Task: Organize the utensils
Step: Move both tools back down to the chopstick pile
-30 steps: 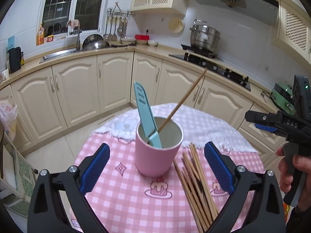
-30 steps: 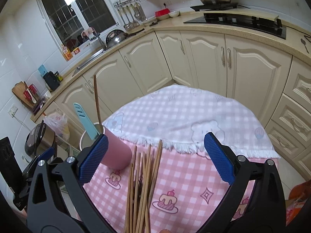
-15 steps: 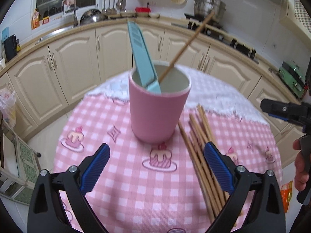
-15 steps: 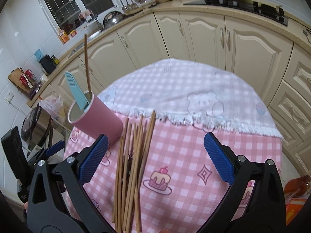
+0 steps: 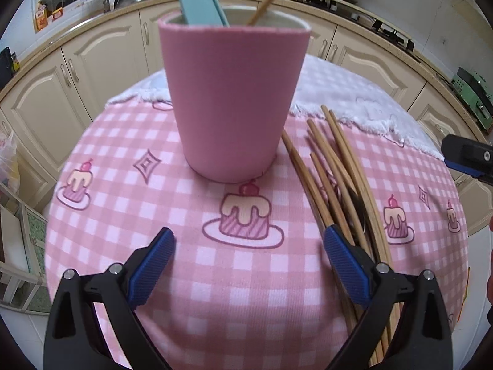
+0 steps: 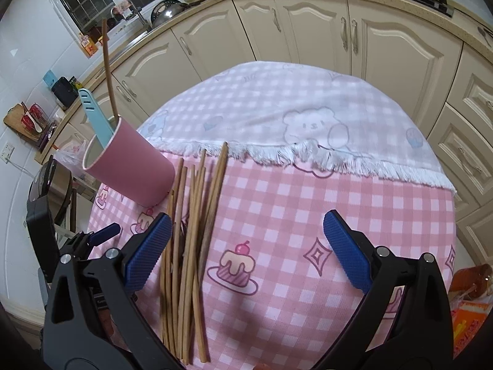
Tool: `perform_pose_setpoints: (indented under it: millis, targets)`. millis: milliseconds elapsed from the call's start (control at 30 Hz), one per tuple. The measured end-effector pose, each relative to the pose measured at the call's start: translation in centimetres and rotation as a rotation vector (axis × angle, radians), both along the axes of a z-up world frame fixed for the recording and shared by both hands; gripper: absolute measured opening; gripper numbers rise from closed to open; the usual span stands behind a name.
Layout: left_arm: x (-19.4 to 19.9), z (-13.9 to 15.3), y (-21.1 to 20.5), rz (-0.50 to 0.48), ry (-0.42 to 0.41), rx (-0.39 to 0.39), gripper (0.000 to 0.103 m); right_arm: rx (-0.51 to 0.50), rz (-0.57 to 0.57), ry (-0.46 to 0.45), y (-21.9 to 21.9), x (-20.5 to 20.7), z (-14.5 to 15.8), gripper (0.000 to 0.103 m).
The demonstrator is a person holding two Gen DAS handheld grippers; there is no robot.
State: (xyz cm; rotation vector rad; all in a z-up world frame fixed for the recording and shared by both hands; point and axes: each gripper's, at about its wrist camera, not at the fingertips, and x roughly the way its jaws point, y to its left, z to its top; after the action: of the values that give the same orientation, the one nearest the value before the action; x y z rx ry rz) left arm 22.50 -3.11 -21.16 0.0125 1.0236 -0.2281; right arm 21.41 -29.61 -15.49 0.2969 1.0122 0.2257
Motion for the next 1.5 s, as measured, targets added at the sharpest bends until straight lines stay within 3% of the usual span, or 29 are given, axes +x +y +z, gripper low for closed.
perform_pose_setpoints:
  millis: [600,733,800,1000,1067,1333,1500]
  targets:
    - [1.8,-0.5,-3.6,-0.038,-0.036,0.089,0.094,-0.056,0.082,0.077,1.9,-0.3,-2.6,0.097]
    - [1.6,0.0,-4.3,-0.078,-0.056,0.086,0.065,-0.060,0.116,0.096,3.0,-0.4,-3.3,0.096]
    - [1.5,0.1,-4.2,-0.099,-0.056,0.083,0.061,-0.051,0.138,0.099,3.6,-0.2,-3.6,0.095]
    - [1.1,0.4,-3.5,-0.139,-0.052,0.059,0.052,-0.042,0.171,0.123,5.2,0.4,-4.1,0.060]
    - [1.2,0.4,-3.5,-0.153,-0.054,0.054,0.049,-0.008,0.173,0.131,5.2,0.4,-4.1,0.041]
    - [0.8,0.5,-3.1,-0.241,-0.061,0.050,0.026,-0.011,0.152,0.149,4.9,0.1,-3.8,0.022]
    - [0.9,0.5,-3.2,-0.293,-0.057,0.051,0.025,0.006,0.089,0.184,3.9,-0.1,-4.2,0.018]
